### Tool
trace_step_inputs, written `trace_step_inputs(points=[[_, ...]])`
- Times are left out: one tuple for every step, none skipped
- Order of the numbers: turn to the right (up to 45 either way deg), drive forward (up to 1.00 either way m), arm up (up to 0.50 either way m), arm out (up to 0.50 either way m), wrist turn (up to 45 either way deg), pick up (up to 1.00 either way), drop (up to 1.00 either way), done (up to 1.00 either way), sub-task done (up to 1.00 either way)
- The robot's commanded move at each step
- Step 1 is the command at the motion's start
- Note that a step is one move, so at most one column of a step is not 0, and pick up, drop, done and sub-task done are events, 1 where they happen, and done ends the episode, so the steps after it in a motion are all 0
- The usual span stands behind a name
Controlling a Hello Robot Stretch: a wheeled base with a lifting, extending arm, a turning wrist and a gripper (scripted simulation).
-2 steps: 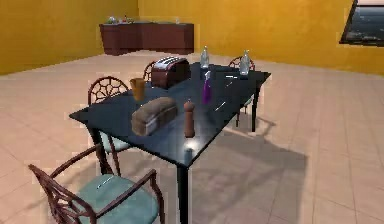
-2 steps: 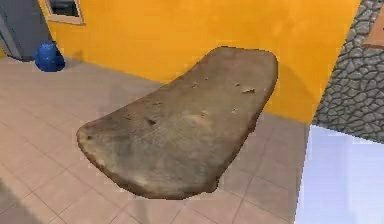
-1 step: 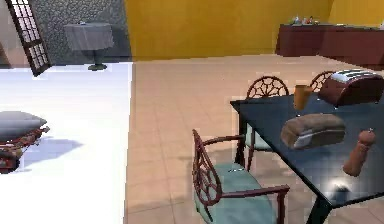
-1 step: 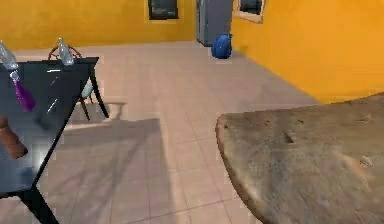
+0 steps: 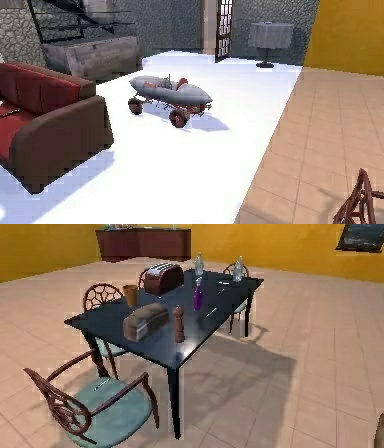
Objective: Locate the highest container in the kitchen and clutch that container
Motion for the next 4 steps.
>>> trace_step_inputs(points=[[0.0, 0.55, 0.00, 0.00, 0.0, 0.00, 0.00, 0.00, 0.00], [21.0, 0.00, 0.00, 0.00, 0.0, 0.00, 0.00, 0.00, 0.00], [0.0, 1.00, 0.00, 0.00, 0.0, 0.00, 0.00, 0.00, 0.00], [45.0, 0.00, 0.00, 0.00, 0.0, 0.00, 0.00, 0.00, 0.00]])
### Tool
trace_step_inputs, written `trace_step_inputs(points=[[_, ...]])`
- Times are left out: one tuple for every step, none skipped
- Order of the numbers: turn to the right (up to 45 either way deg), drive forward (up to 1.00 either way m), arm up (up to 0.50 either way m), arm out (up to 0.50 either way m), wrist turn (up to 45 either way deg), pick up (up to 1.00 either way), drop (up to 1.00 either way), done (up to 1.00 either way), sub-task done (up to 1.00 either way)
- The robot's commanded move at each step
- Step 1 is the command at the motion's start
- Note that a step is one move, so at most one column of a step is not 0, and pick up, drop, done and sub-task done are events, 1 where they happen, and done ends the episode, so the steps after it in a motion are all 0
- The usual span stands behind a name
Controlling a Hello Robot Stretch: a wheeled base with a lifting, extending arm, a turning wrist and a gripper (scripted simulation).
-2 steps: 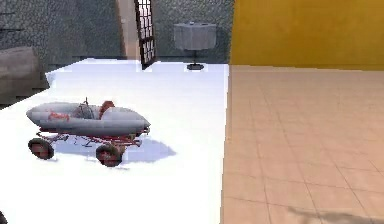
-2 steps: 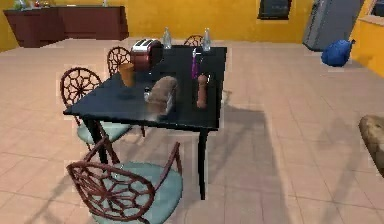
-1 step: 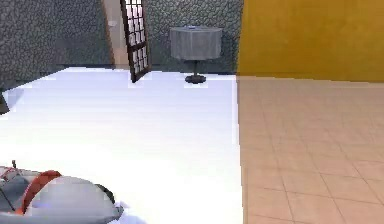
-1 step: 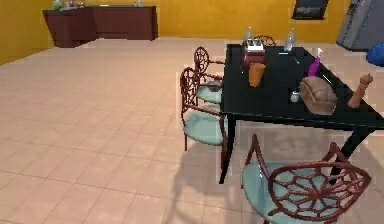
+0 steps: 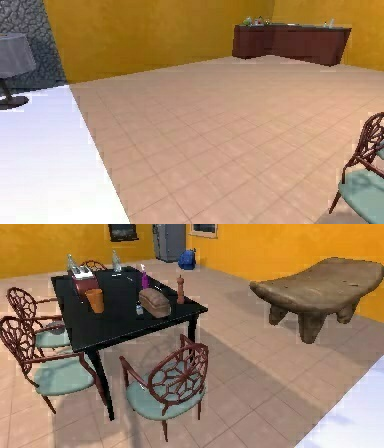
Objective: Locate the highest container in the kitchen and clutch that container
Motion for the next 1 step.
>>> trace_step_inputs(points=[[18.0, 0.00, 0.00, 0.00, 0.0, 0.00, 0.00, 0.00, 0.00]])
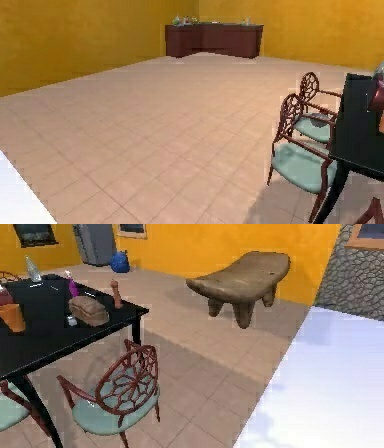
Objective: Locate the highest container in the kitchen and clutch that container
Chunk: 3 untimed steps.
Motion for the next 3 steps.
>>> trace_step_inputs(points=[[0.0, 1.00, 0.00, 0.00, 0.0, 0.00, 0.00, 0.00, 0.00], [0.0, 0.40, 0.00, 0.00, 0.0, 0.00, 0.00, 0.00, 0.00], [33.0, 0.00, 0.00, 0.00, 0.0, 0.00, 0.00, 0.00, 0.00]])
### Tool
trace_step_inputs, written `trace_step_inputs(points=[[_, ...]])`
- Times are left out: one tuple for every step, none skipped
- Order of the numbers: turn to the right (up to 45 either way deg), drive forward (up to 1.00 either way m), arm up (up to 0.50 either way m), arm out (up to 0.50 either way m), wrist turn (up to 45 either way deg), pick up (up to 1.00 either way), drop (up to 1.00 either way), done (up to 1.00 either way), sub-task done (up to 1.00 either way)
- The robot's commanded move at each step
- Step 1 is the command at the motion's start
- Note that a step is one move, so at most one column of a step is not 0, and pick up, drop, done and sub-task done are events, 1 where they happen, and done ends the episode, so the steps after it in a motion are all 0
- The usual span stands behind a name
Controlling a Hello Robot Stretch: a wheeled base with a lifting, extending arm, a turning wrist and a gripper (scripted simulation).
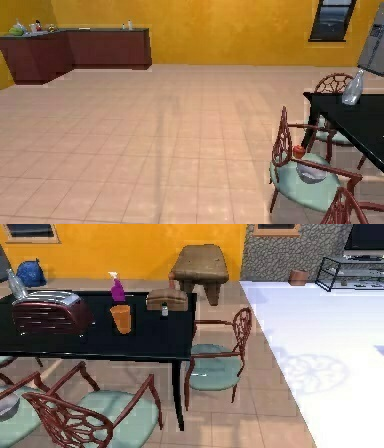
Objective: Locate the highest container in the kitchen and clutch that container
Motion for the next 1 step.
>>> trace_step_inputs(points=[[0.0, 0.50, 0.00, 0.00, 0.0, 0.00, 0.00, 0.00, 0.00]])
